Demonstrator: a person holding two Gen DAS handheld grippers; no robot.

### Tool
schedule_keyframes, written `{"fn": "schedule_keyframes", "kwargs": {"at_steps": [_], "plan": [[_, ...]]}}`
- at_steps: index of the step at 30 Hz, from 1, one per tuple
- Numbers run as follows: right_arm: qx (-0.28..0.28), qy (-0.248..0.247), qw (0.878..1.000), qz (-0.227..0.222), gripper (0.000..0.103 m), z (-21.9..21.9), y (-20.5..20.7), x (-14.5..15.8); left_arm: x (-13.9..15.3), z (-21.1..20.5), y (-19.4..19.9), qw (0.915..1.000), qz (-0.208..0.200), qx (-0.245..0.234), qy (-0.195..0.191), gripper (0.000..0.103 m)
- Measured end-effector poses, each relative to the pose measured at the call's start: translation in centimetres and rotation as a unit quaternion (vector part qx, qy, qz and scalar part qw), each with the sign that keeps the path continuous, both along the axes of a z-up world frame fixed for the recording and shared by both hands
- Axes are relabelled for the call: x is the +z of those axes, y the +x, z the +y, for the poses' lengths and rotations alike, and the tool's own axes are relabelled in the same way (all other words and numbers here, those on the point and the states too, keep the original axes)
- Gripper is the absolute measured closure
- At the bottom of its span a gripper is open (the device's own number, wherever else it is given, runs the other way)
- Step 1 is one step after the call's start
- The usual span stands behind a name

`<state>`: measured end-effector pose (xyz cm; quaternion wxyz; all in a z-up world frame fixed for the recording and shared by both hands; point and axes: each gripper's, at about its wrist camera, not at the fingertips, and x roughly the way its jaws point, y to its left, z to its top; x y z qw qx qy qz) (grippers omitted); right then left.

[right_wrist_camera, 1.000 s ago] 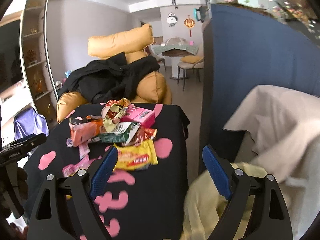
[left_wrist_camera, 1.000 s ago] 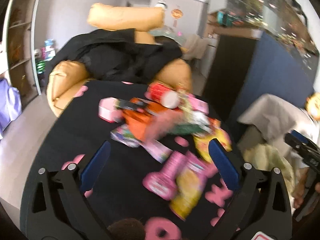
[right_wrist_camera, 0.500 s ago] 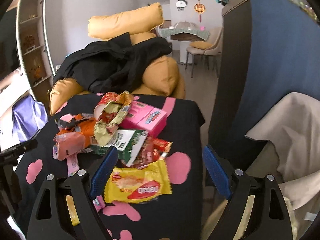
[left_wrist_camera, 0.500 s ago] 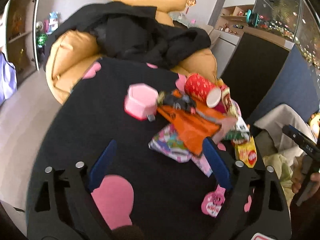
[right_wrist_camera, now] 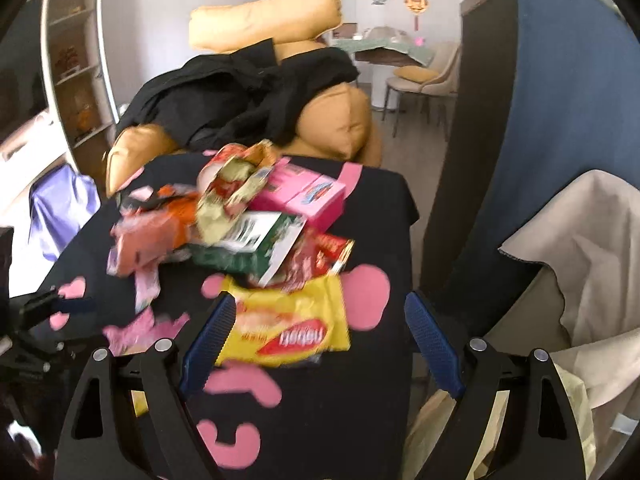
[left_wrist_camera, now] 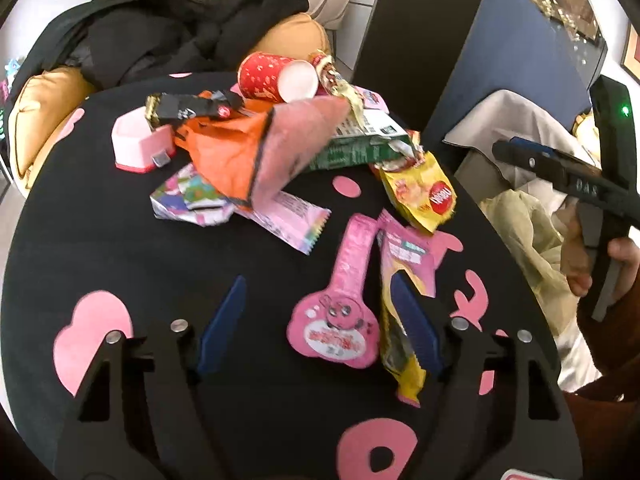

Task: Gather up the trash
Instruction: 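Grasp the yellow Nabati wafer wrapper with the right gripper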

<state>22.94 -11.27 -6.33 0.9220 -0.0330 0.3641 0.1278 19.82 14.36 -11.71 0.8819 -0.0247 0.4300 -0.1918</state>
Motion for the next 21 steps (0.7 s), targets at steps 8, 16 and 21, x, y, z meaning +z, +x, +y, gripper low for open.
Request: {"fn": "schedule_keyframes", "kwargs": {"at_steps": [8,16,21], "plan": [[0.009,0.034,0.999,0.021,0.021,0.1,-3.1,-1.3,-1.6,-1.1,0.0,0.9994,0.025,0.022,0.012,0.046],[0.007,0.022,0.999,0.038,0.054,1.8,-5.4,-3.0,-1.7,-0.5,-1.3,0.9984,0.018,0.054,0.004,0.078],[0.026,0.027,0.998,0.052,0.073,2.6,-5.0,-3.6,-1.2,2.4,-1.6,0.9948,0.006,0.102,0.001,0.079]]}}
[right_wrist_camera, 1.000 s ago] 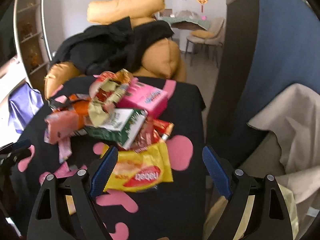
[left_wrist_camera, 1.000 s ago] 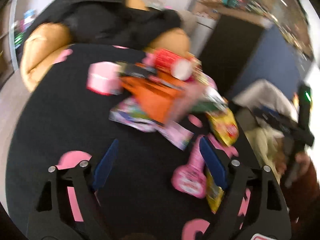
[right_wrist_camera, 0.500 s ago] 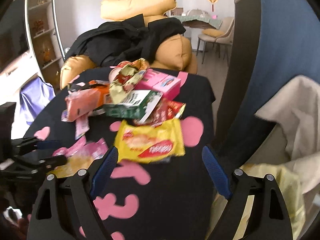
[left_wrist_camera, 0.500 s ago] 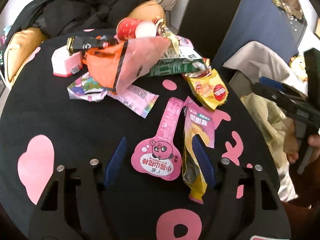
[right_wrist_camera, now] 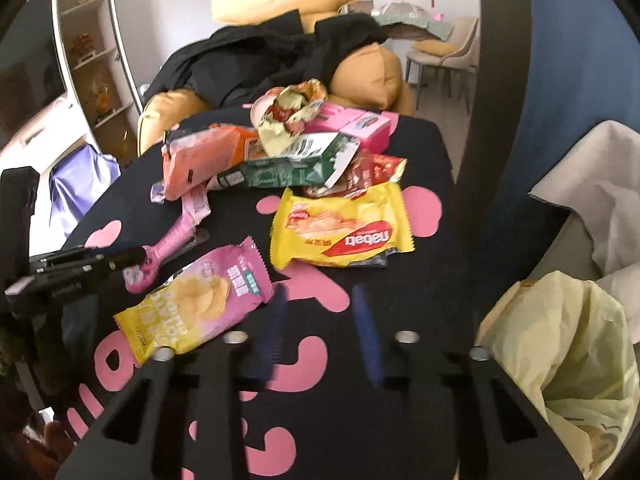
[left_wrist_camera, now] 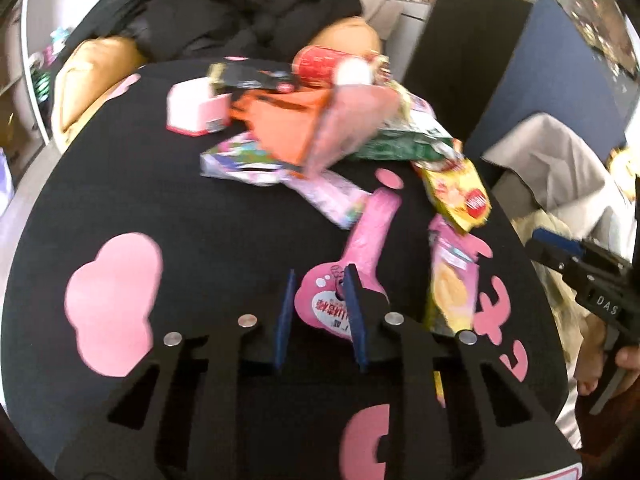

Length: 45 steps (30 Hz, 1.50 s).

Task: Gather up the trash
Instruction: 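Grasp the yellow Nabati wafer wrapper with the right gripper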

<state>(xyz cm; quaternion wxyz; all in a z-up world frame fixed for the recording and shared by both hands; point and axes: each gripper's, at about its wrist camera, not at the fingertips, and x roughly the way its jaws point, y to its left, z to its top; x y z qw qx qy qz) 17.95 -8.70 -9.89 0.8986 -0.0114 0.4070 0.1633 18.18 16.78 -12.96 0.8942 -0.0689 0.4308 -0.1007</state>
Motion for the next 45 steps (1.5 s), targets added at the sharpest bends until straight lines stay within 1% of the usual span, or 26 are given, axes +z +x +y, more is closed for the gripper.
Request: {"fn": "schedule_keyframes", "kwargs": {"at_steps": [4,5,6,7,10,11,13,14,15,16,18,21,23,25,27,29,31,34,35,37,39,40,42,43,44,45], "plan": [[0.011,0.011,1.0,0.001,0.071,0.9,0.7,-0.2,-0.1,1.5,-0.2,0.9996,-0.001,0.019,-0.022,0.079],[0.007,0.01,1.0,0.005,0.068,1.0,0.9,-0.4,-0.1,1.7,-0.2,0.9993,-0.002,0.019,-0.031,0.078],[0.004,0.012,1.0,0.009,0.064,1.0,1.1,-0.5,0.0,1.7,-0.3,0.9992,-0.003,0.017,-0.037,0.075],[0.004,0.023,1.0,0.016,0.064,0.8,1.6,-0.8,0.1,1.7,-0.4,0.9991,-0.004,0.015,-0.041,0.07],[0.007,0.066,0.996,0.052,0.063,0.0,2.6,-1.6,0.4,1.5,-0.6,0.9988,-0.015,0.011,-0.045,0.062],[0.006,0.077,0.995,0.059,0.058,-0.3,2.8,-1.9,0.6,1.5,-0.6,0.9986,-0.018,0.01,-0.048,0.061],[-0.001,0.088,0.995,0.043,0.051,-0.8,2.8,-1.9,0.9,1.4,-0.7,0.9982,-0.022,0.007,-0.054,0.057],[-0.007,0.082,0.996,0.026,0.046,-0.9,2.7,-1.7,1.0,1.2,-0.8,0.9982,-0.025,0.006,-0.055,0.056],[-0.011,0.073,0.997,0.011,0.044,-0.9,2.5,-1.5,1.1,1.0,-0.8,0.9982,-0.027,0.004,-0.054,0.054],[-0.007,0.066,0.998,0.012,0.044,-0.9,2.6,-1.4,1.1,0.8,-0.9,0.9983,-0.03,0.002,-0.051,0.053],[0.016,0.046,0.998,0.035,0.044,-0.7,3.3,-1.3,1.1,0.7,-0.9,0.9984,-0.031,-0.001,-0.047,0.053],[0.001,0.031,0.999,0.01,0.044,-1.8,4.1,0.3,1.1,0.5,-0.9,0.9987,-0.029,-0.005,-0.042,0.053],[-0.009,0.017,1.0,0.008,0.044,-2.7,5.5,0.9,1.3,0.6,-1.0,0.9987,-0.031,-0.006,-0.04,0.053],[-0.003,0.026,0.999,0.027,0.044,-3.4,7.4,0.4,1.5,0.7,-1.1,0.9985,-0.034,-0.005,-0.043,0.053],[0.001,0.033,0.999,0.035,0.044,-3.6,9.0,-0.2,1.6,0.8,-1.1,0.9983,-0.036,-0.007,-0.045,0.052],[-0.002,0.009,1.0,0.027,0.044,-3.0,10.8,-0.8,1.6,0.9,-1.2,0.9983,-0.036,-0.008,-0.044,0.052],[0.003,-0.003,1.0,0.024,0.044,-2.4,12.3,-1.4,1.6,1.0,-1.2,0.9984,-0.035,-0.011,-0.043,0.052],[0.023,-0.002,0.998,0.057,0.044,-2.0,14.5,-3.3,1.8,1.4,-1.5,0.9984,-0.036,-0.015,-0.041,0.052],[0.03,0.006,0.997,0.069,0.044,-2.1,14.7,-3.8,1.8,1.5,-1.6,0.9983,-0.037,-0.018,-0.041,0.052],[0.042,0.032,0.995,0.086,0.044,-2.5,14.2,-4.3,1.9,1.8,-1.9,0.9981,-0.041,-0.022,-0.042,0.051],[0.062,0.052,0.993,0.085,0.044,-2.6,12.8,-4.2,1.8,1.9,-2.1,0.9978,-0.043,-0.026,-0.044,0.048],[0.074,0.062,0.991,0.089,0.045,-2.4,11.9,-4.2,1.8,1.8,-2.1,0.9977,-0.042,-0.027,-0.045,0.048],[0.088,0.053,0.991,0.088,0.061,-1.9,10.0,-4.0,1.6,1.4,-2.0,0.9978,-0.038,-0.029,-0.046,0.048],[0.091,0.046,0.991,0.085,0.065,-1.6,9.4,-4.0,1.5,1.2,-2.0,0.9977,-0.037,-0.032,-0.046,0.048],[0.09,0.035,0.992,0.078,0.073,-1.3,8.5,-3.8,1.6,1.0,-2.0,0.9977,-0.037,-0.034,-0.046,0.048],[0.088,0.032,0.993,0.073,0.078,-1.1,7.9,-3.6,1.6,0.8,-2.0,0.9976,-0.036,-0.036,-0.046,0.048]]}}
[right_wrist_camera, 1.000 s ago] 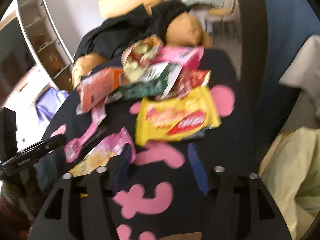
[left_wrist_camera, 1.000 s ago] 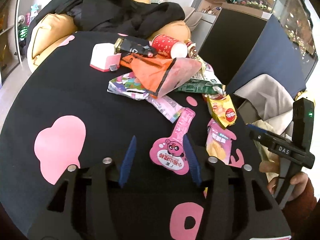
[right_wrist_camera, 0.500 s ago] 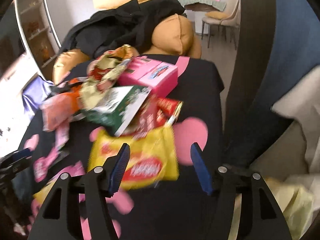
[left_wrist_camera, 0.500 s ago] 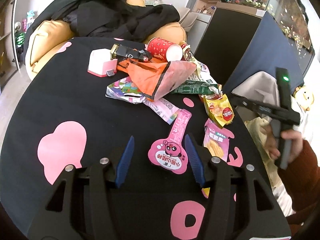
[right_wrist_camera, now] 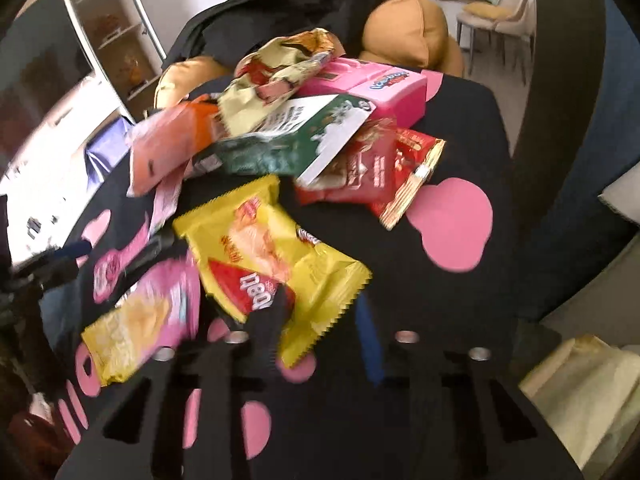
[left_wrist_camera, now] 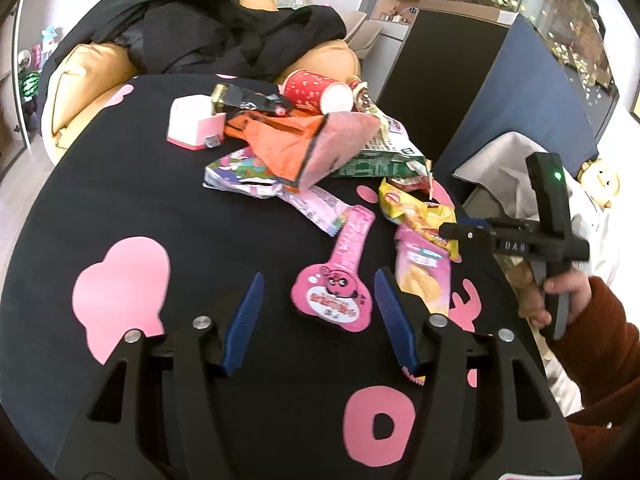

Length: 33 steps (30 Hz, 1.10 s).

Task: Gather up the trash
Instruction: 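Grasp the yellow Nabati wafer wrapper with the right gripper, then carry the yellow wrapper to the yellow trash bag and release it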

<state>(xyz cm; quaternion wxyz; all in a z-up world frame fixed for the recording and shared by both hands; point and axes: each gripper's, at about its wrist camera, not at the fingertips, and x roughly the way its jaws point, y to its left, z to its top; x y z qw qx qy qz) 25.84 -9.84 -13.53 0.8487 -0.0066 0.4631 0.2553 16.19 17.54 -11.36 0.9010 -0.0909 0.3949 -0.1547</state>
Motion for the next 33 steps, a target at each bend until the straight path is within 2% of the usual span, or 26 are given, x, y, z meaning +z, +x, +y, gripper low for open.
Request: {"fn": "schedule_keyframes", "kwargs": {"at_steps": [1,2,3,9,14,15,16,18,19,22,27,33], "plan": [[-0.003,0.005,1.0,-0.003,0.08,0.0,-0.4,0.2,0.0,-0.2,0.0,1.0,0.0,-0.001,0.001,0.048],[-0.011,0.012,1.0,-0.008,0.089,-0.3,-0.9,0.6,0.1,-0.4,-0.1,1.0,0.0,-0.002,0.004,0.048],[-0.02,0.017,1.0,-0.012,0.091,-0.5,-1.2,0.9,0.2,-0.5,-0.1,1.0,0.0,-0.001,0.006,0.048],[-0.067,0.033,0.996,-0.044,0.093,-2.4,-2.8,3.3,0.2,-0.8,0.1,0.9996,0.003,0.007,0.026,0.048],[-0.076,0.033,0.995,-0.055,0.093,-2.8,-3.6,4.2,-0.8,-2.2,1.4,0.9979,0.032,0.013,0.055,0.048],[-0.075,0.032,0.995,-0.059,0.093,-2.7,-3.7,4.4,-0.9,-2.4,1.5,0.9973,0.038,0.015,0.061,0.051],[-0.074,0.032,0.995,-0.061,0.093,-2.7,-4.0,4.5,-1.2,-2.7,1.7,0.9962,0.047,0.018,0.071,0.062],[-0.073,0.033,0.995,-0.065,0.093,-2.5,-4.3,4.7,-1.5,-3.0,1.8,0.9956,0.057,0.015,0.074,0.075],[-0.072,0.035,0.994,-0.068,0.093,-2.5,-4.5,4.8,-1.4,-3.0,1.7,0.9958,0.054,0.015,0.073,0.083],[-0.072,0.036,0.994,-0.079,0.093,-2.5,-5.2,5.2,-0.4,-3.2,1.0,0.9963,0.033,0.011,0.079,0.091],[-0.066,0.043,0.992,-0.099,0.095,-2.8,-6.3,6.6,1.7,-3.4,0.3,0.9966,0.007,0.019,0.08,0.093],[-0.058,0.042,0.988,-0.138,0.096,-3.5,-8.1,9.9,5.5,-4.3,-0.7,0.9955,-0.042,0.021,0.082,0.093]]}}
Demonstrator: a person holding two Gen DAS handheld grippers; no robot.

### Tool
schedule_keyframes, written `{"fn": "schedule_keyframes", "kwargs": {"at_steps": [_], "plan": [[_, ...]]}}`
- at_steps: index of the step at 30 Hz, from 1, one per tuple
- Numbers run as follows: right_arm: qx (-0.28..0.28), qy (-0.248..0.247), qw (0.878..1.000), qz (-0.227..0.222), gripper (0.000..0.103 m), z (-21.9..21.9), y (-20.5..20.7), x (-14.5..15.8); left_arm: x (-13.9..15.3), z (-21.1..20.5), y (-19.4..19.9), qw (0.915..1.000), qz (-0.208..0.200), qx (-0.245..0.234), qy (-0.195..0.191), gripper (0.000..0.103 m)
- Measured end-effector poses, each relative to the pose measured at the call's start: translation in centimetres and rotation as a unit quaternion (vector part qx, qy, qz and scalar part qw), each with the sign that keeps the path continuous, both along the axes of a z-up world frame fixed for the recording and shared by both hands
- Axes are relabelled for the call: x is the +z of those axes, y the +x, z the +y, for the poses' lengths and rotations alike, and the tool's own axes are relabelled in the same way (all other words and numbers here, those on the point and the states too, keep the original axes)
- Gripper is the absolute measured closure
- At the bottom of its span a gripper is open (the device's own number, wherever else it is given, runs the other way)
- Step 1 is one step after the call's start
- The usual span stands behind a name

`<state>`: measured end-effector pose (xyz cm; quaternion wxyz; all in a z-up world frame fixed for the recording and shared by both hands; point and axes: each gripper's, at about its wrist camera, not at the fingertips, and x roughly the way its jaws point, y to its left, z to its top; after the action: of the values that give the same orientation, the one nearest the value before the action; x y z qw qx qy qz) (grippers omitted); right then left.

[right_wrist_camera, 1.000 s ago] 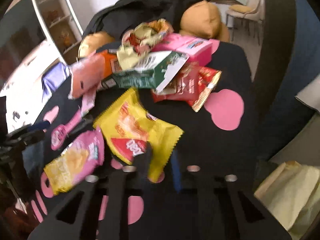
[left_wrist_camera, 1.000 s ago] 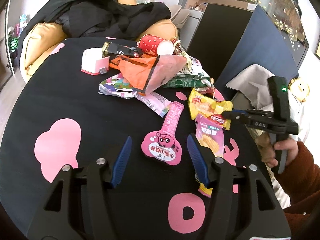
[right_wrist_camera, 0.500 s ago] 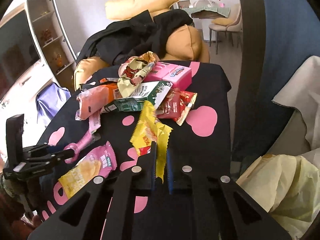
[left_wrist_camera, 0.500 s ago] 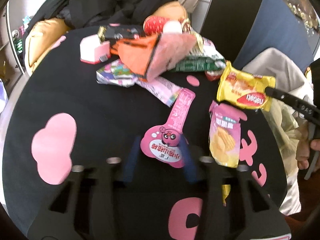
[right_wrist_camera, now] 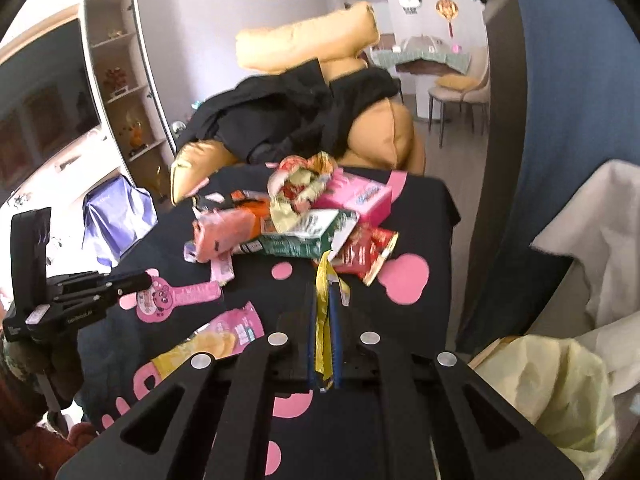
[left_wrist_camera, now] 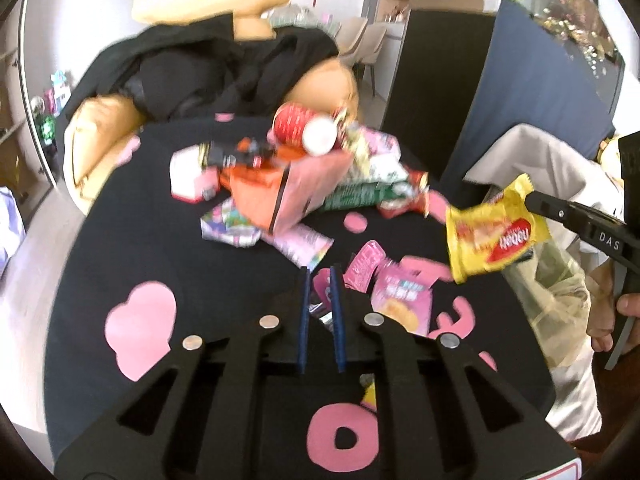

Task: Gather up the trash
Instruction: 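Carry the yellow wrapper to the yellow trash bag and release it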

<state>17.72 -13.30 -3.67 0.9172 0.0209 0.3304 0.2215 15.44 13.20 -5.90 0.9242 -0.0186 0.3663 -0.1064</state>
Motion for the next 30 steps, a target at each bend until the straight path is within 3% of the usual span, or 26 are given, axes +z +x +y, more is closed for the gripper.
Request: {"fn": "schedule_keyframes", "kwargs": {"at_steps": [9,18,25,30], "plan": [[-0.023,-0.009,0.997,-0.067,0.096,-4.4,-4.4,4.5,5.8,-4.6,-1.2,0.9968,-0.068,-0.042,0.005,0.093],[-0.085,-0.037,0.99,-0.108,0.096,-11.8,-7.3,7.7,7.8,-14.9,0.2,0.9859,-0.073,-0.148,-0.027,0.093],[-0.16,-0.057,0.979,-0.117,0.096,-19.1,-9.0,8.6,5.9,-24.3,2.0,0.9698,-0.043,-0.238,-0.033,0.093],[-0.177,-0.056,0.976,-0.11,0.096,-21.7,-9.0,8.0,1.4,-29.8,3.8,0.9594,0.028,-0.279,-0.03,0.093]]}}
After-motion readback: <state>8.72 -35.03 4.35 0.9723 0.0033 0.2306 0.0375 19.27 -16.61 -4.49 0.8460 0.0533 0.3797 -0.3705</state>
